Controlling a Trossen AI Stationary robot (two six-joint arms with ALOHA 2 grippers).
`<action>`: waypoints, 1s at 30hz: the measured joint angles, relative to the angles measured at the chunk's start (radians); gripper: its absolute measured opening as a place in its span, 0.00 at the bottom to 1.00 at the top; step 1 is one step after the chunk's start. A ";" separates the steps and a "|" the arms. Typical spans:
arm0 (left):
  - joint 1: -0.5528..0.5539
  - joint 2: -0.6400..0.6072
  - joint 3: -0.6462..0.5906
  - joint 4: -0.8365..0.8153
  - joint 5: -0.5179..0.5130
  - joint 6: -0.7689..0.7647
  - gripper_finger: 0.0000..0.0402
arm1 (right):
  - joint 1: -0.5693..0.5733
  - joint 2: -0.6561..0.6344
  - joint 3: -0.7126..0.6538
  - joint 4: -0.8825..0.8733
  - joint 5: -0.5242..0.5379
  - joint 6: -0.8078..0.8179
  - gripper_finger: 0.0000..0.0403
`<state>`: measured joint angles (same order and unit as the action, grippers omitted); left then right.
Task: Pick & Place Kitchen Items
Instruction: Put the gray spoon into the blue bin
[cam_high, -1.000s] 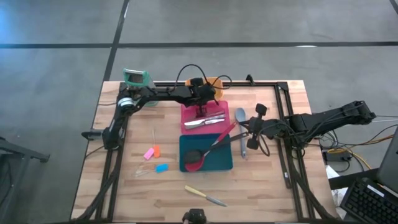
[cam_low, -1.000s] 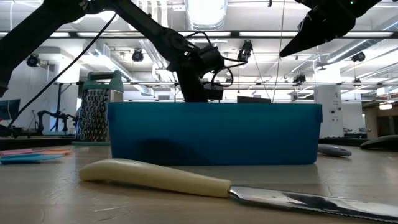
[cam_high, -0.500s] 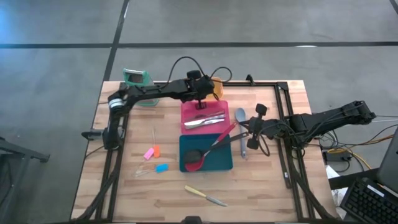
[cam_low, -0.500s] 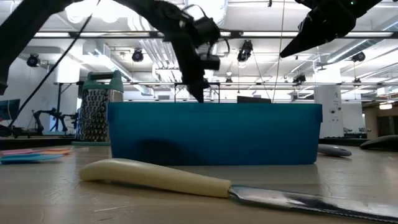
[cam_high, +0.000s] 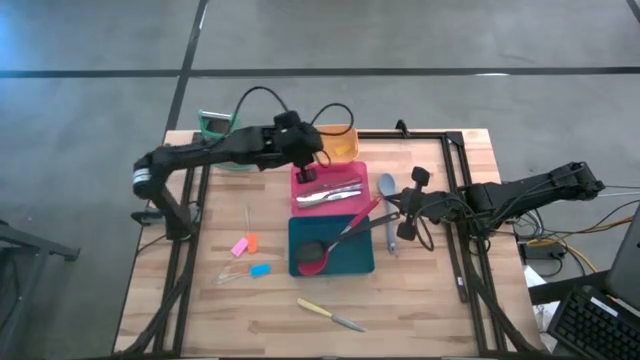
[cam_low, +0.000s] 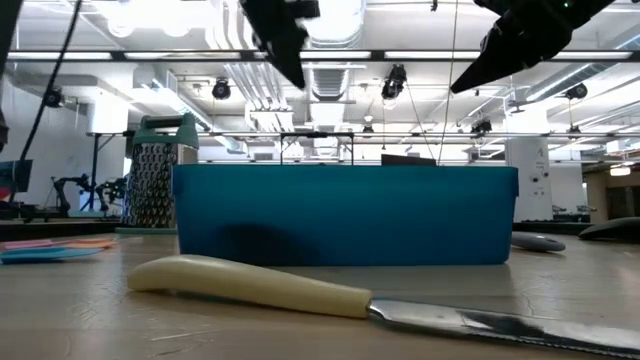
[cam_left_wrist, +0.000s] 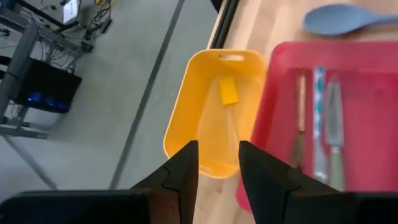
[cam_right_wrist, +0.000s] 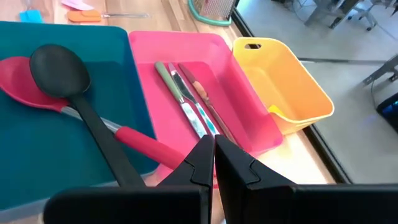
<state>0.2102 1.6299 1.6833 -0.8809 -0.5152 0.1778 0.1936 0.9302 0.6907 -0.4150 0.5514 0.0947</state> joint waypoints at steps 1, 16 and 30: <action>-0.013 -0.020 -0.002 -0.019 0.000 -0.026 0.30 | 0.000 0.000 0.000 -0.001 0.000 0.011 0.02; -0.220 -0.234 -0.226 -0.110 -0.097 -0.252 0.30 | 0.000 -0.001 0.000 -0.296 -0.001 0.386 0.02; -0.233 -0.378 -0.612 0.120 -0.116 -0.274 0.30 | -0.050 0.000 0.001 -0.487 0.110 0.876 0.02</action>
<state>-0.0224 1.2518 1.0709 -0.7605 -0.6311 -0.0959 0.1433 0.9302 0.6918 -0.9024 0.6614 0.9708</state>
